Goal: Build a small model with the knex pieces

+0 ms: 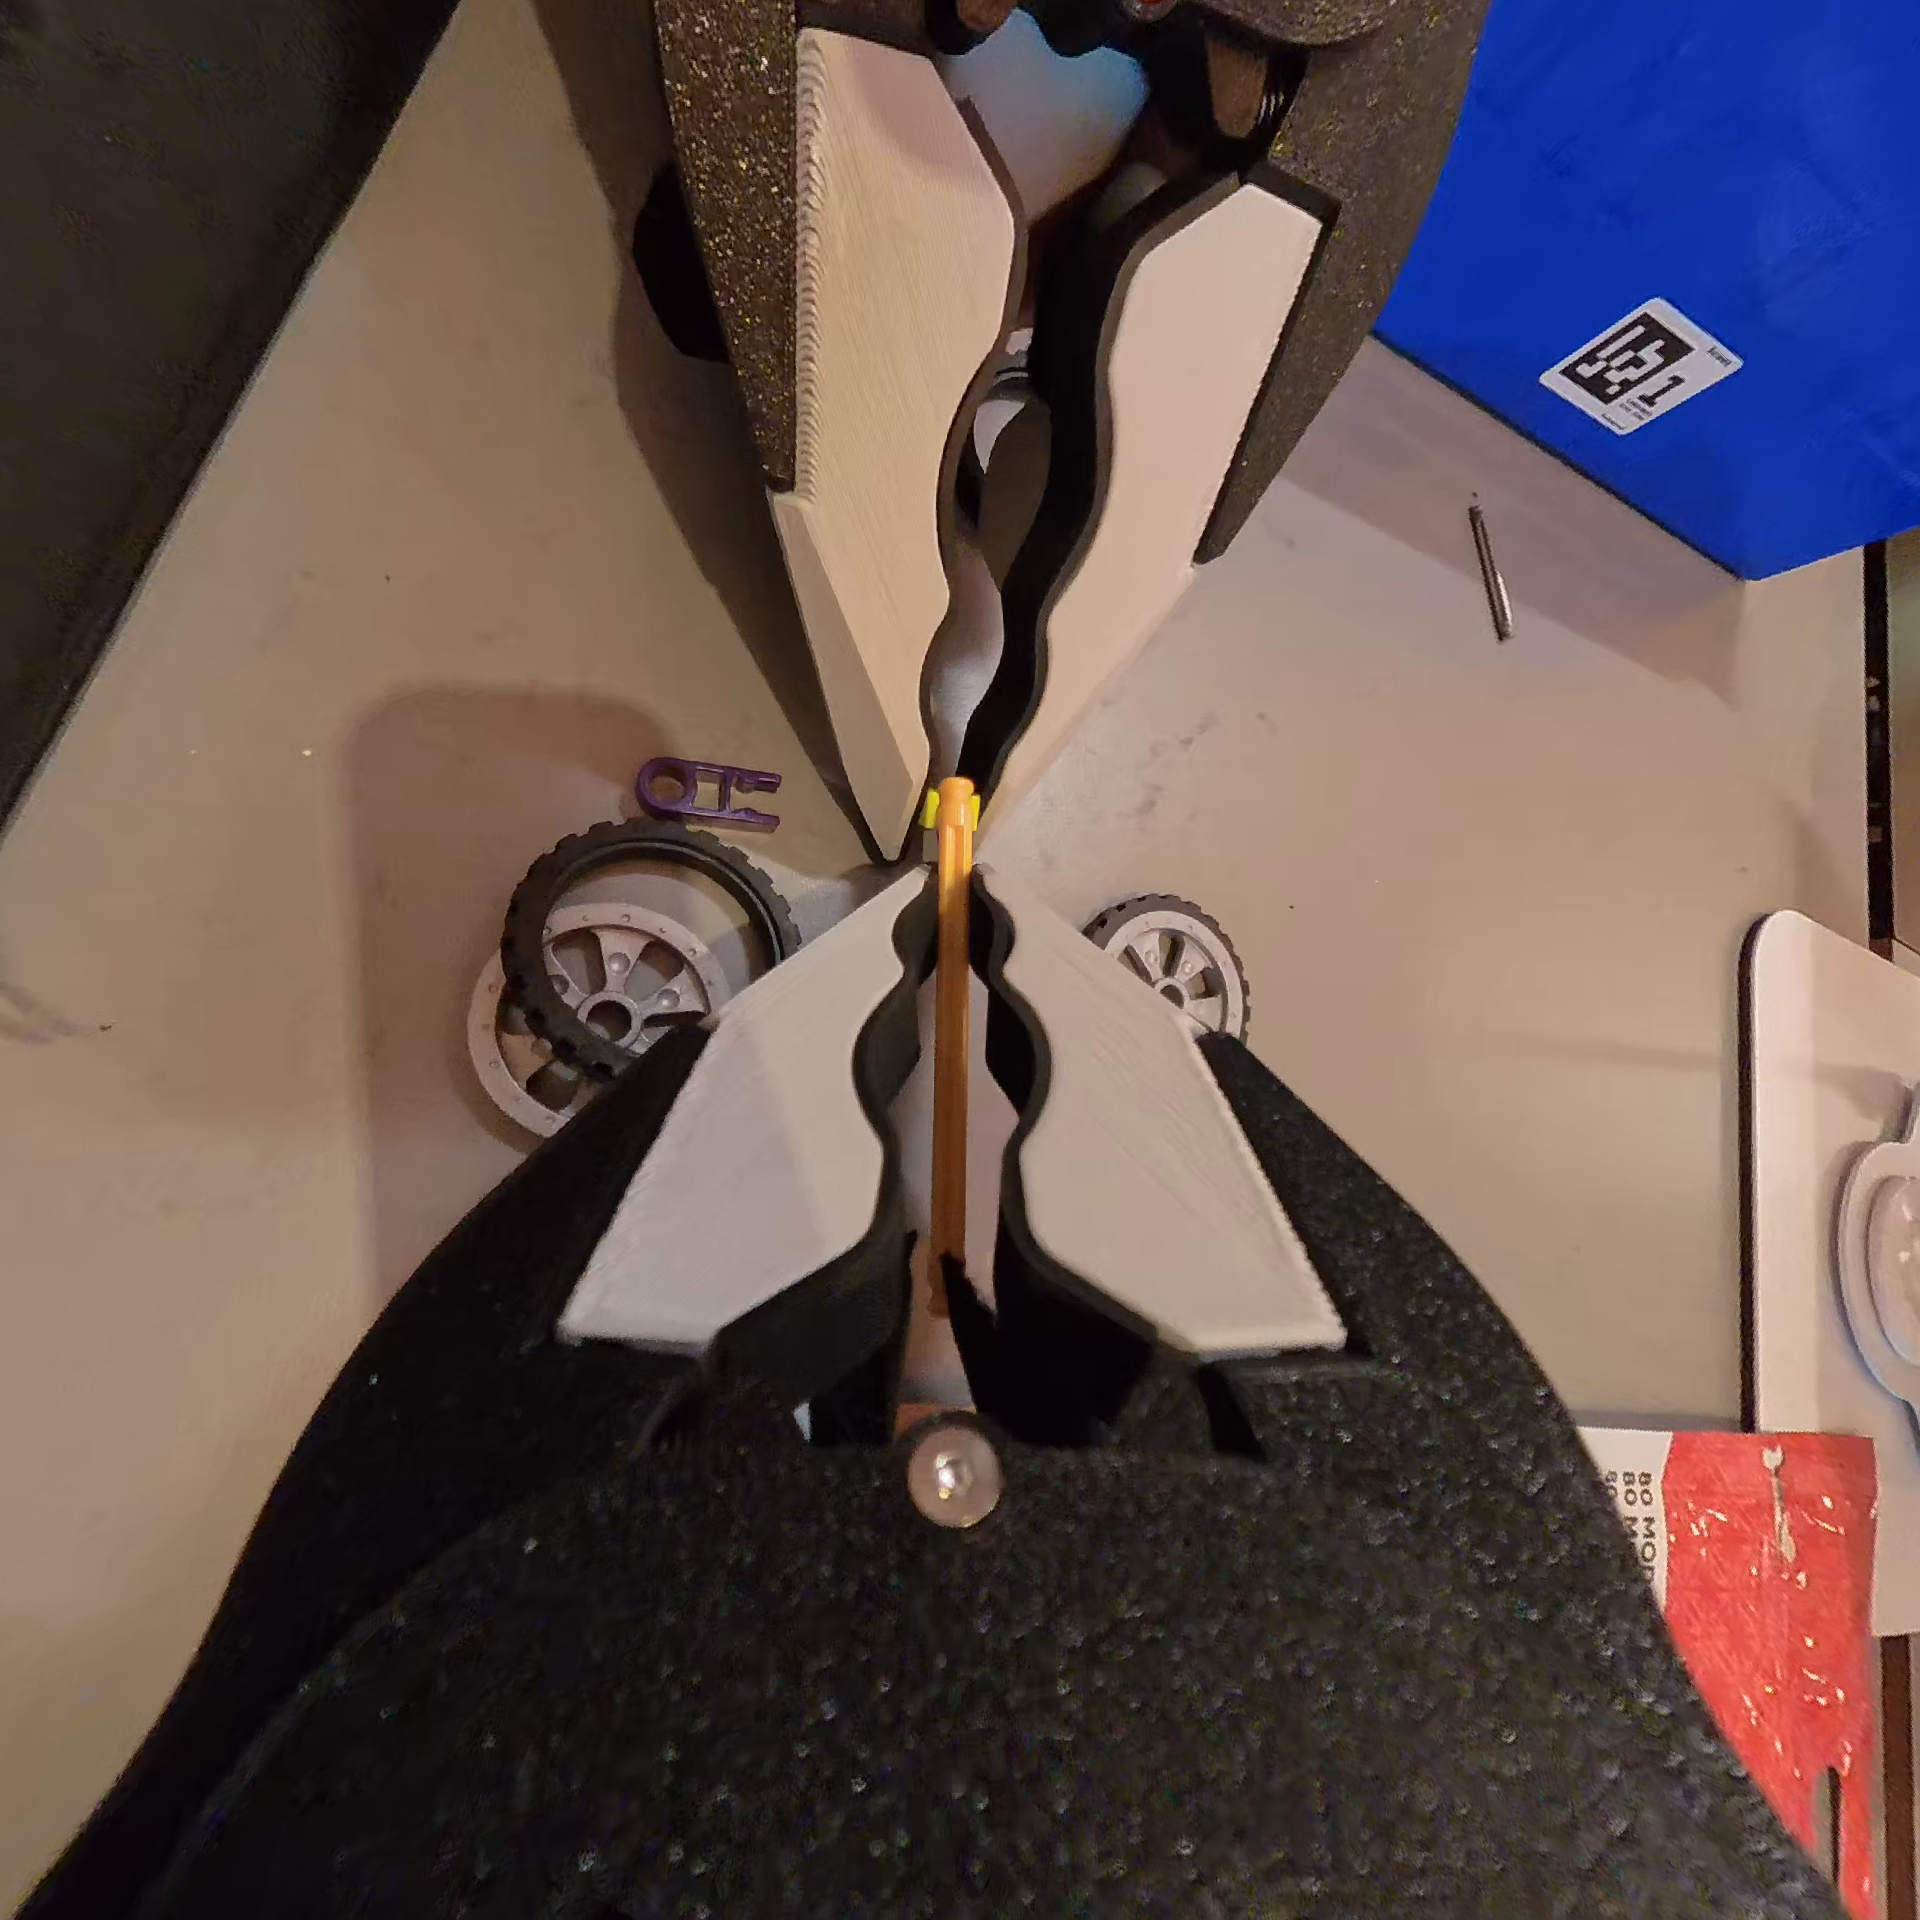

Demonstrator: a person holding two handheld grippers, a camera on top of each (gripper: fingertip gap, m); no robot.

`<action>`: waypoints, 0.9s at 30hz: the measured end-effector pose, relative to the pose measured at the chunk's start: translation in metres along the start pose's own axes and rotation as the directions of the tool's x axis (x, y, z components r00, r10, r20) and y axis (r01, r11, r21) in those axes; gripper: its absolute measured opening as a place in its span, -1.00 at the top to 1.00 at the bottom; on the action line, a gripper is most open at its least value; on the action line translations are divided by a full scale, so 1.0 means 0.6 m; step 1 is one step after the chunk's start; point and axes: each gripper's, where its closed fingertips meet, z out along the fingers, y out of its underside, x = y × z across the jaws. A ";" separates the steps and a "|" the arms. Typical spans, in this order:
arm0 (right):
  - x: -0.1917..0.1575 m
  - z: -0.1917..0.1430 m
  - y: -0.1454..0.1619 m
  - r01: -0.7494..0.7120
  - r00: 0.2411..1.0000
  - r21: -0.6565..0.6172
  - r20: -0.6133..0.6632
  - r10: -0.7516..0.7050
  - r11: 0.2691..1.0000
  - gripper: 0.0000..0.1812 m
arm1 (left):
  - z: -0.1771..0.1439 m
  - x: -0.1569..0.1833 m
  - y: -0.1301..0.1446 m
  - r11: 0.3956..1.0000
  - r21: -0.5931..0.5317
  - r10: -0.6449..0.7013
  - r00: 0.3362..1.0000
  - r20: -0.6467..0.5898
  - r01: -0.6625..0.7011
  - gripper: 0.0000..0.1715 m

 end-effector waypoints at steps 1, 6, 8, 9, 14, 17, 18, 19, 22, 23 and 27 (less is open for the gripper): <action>0.000 0.001 0.002 0.003 1.000 -0.007 -0.002 -0.003 1.000 0.96 | 0.000 0.000 0.000 1.000 0.000 -0.001 1.000 -0.001 0.001 0.92; 0.000 0.005 0.003 0.007 1.000 -0.034 -0.012 -0.007 0.999 0.96 | 0.000 0.000 0.001 1.000 -0.002 -0.008 1.000 0.007 0.008 0.91; 0.001 0.005 0.002 0.010 1.000 -0.047 -0.017 -0.011 0.999 0.96 | -0.001 0.000 0.001 1.000 -0.001 0.003 1.000 0.019 -0.003 0.91; 0.001 0.006 0.002 0.020 1.000 -0.062 -0.022 -0.022 0.998 0.96 | -0.001 0.000 0.001 1.000 -0.002 0.001 1.000 0.019 -0.001 0.91; 0.000 0.009 0.000 0.052 0.998 -0.112 -0.028 -0.056 0.992 0.96 | -0.001 0.000 0.002 1.000 -0.002 0.003 0.999 0.035 -0.003 0.91; 0.000 0.009 -0.001 0.075 0.996 -0.134 -0.040 -0.081 0.988 0.96 | -0.003 0.000 0.003 1.000 -0.003 -0.010 0.999 0.031 0.010 0.90; 0.000 0.009 -0.001 0.077 0.996 -0.137 -0.044 -0.084 0.988 0.96 | -0.005 0.001 0.004 1.000 -0.006 -0.015 1.000 0.023 0.015 0.88; 0.000 0.009 -0.001 0.073 0.996 -0.135 -0.044 -0.079 0.988 0.96 | -0.009 0.000 0.007 1.000 -0.009 -0.018 1.000 0.025 0.019 0.82; 0.000 0.009 0.000 0.064 0.997 -0.129 -0.045 -0.070 0.990 0.96 | -0.021 -0.004 0.011 0.999 0.009 -0.041 0.999 0.019 0.041 0.81; 0.000 0.009 0.000 0.064 0.997 -0.128 -0.045 -0.070 0.990 0.96 | -0.025 -0.004 0.004 0.997 0.040 -0.071 0.997 0.003 0.071 0.85; 0.000 0.009 0.000 0.061 0.997 -0.123 -0.045 -0.067 0.990 0.96 | -0.027 0.002 -0.002 0.990 0.071 -0.115 0.991 -0.064 0.119 0.91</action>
